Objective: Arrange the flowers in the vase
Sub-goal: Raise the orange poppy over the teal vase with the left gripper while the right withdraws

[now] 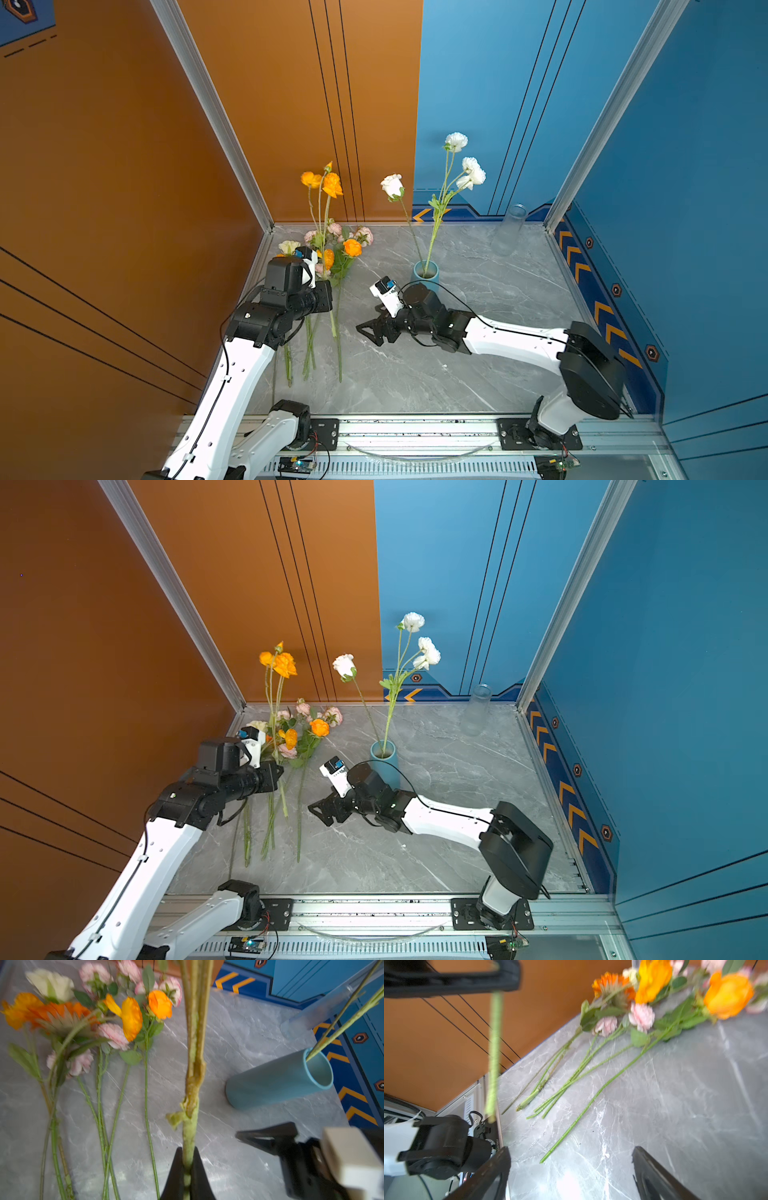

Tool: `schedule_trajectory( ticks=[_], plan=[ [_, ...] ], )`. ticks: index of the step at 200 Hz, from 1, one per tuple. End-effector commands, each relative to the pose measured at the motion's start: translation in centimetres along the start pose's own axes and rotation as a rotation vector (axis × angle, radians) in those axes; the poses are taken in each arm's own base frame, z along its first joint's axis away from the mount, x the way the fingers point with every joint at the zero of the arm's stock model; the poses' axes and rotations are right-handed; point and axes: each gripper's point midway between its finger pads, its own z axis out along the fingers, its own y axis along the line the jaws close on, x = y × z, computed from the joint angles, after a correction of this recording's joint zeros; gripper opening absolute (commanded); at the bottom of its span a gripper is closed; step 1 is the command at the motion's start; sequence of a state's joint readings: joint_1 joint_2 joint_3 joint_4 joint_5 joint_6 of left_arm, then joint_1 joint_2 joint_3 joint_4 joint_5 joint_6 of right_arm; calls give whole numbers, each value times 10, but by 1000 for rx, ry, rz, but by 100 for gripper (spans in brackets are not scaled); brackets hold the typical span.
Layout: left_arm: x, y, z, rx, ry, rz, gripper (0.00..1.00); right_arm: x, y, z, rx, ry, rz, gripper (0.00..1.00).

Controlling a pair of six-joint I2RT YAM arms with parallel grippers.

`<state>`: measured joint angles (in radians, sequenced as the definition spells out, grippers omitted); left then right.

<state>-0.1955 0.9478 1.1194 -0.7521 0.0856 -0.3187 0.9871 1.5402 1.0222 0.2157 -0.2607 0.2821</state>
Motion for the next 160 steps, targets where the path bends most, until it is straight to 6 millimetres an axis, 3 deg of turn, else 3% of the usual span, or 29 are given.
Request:
schedule_trajectory(
  ticks=[1,19,37,84,111,160],
  plan=[
    [-54,2,-22,-42,-264,28,0,-24,3,-39,38,-87,-130,98],
    [-84,-20,-37,45,-439,58,0,-30,6,-66,49,-124,-165,100],
    [-112,-56,-59,170,-625,126,0,-33,4,-86,66,-143,-178,100],
    [-117,-157,-75,399,-862,458,0,-35,-14,-132,169,-171,-175,100],
    [-127,-179,-83,452,-985,466,0,-37,-26,-157,225,-202,-153,100],
    [-134,-208,-55,549,-994,427,0,-44,-34,-189,298,-241,-151,100]
  ],
)
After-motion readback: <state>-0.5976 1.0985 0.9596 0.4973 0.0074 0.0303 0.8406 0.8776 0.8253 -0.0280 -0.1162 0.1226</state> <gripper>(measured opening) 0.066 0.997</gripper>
